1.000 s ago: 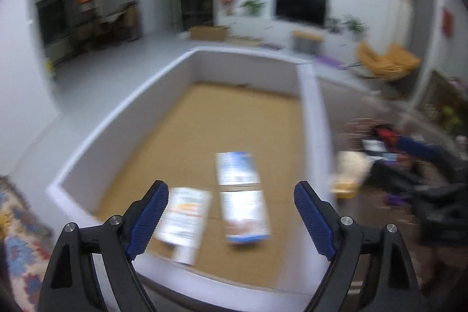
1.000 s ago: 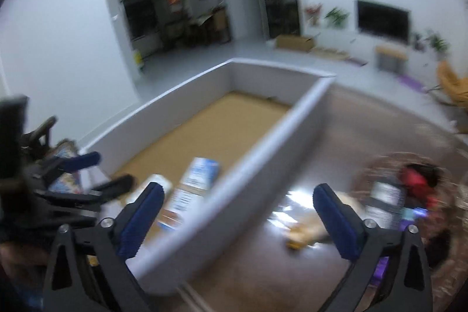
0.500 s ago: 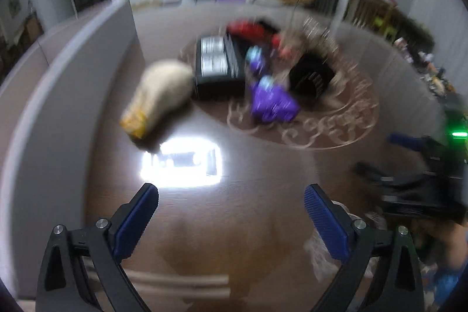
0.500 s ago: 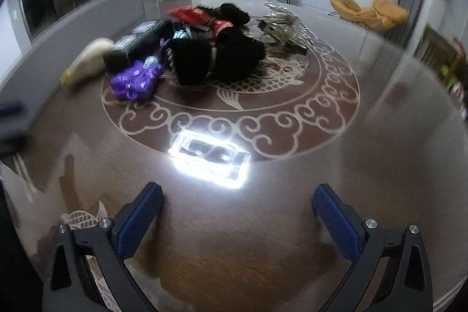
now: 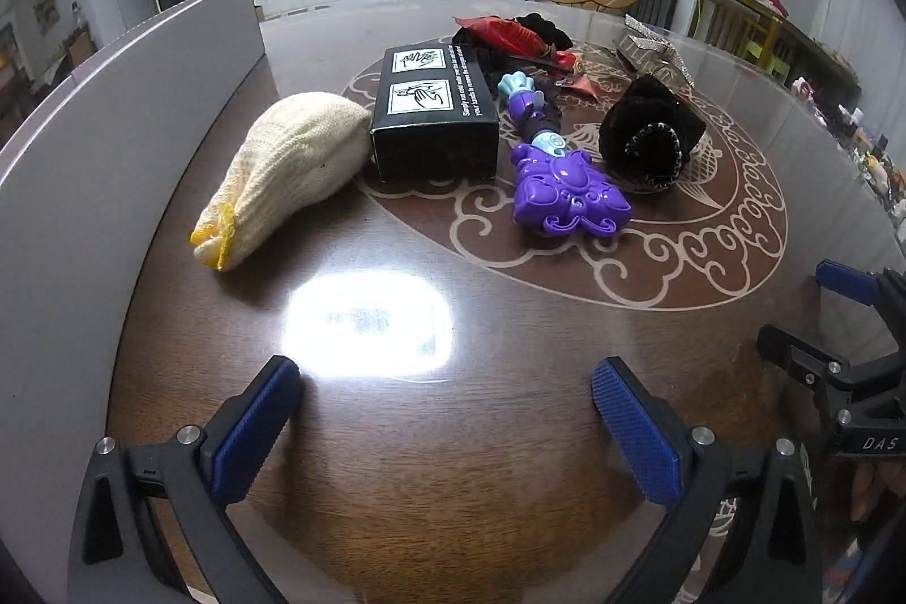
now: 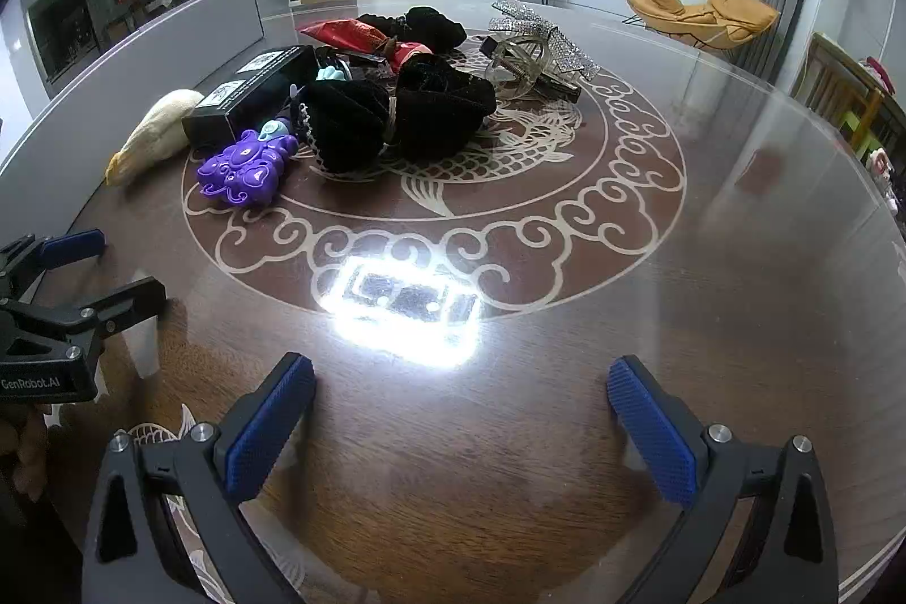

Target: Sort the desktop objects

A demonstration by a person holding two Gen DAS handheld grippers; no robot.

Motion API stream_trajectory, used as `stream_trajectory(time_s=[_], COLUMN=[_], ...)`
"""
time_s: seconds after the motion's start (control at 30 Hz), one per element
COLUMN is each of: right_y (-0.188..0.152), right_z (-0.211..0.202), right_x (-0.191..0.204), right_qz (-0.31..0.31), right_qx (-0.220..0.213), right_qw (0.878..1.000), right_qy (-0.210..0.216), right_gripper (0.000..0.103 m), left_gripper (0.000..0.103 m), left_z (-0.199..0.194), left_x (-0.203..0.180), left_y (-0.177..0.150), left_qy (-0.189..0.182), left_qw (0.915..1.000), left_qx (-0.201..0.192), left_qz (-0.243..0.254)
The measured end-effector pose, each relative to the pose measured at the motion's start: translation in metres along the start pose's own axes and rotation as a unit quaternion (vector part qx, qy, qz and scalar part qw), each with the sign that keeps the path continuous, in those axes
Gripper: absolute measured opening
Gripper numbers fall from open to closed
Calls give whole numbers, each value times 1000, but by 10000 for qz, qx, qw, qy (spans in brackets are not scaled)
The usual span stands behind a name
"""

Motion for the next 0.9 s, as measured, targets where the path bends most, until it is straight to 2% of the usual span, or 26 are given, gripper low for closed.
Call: stream_trajectory(time_s=[0.9], right_y=[1], right_z=[3], right_x=[2], right_qz=[-2], right_qx=[-1], right_qw=[10000], right_qy=[-12], right_gripper=[103], left_gripper=[103], left_z=[4], left_x=[-1], left_y=[0], left_qy=[-15], left_qw=[10000], left_qx=[22], left_qz=[23])
Point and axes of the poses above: each gripper's, at about its wrist camera, not at the fingertips, and z roughly the way its jaws point, x to its left, y to its top, the point moved 6 cm from there along z, roughly the way its jaws point, and after that the axes turned 4 degrees about y, right-handed, at the moved point
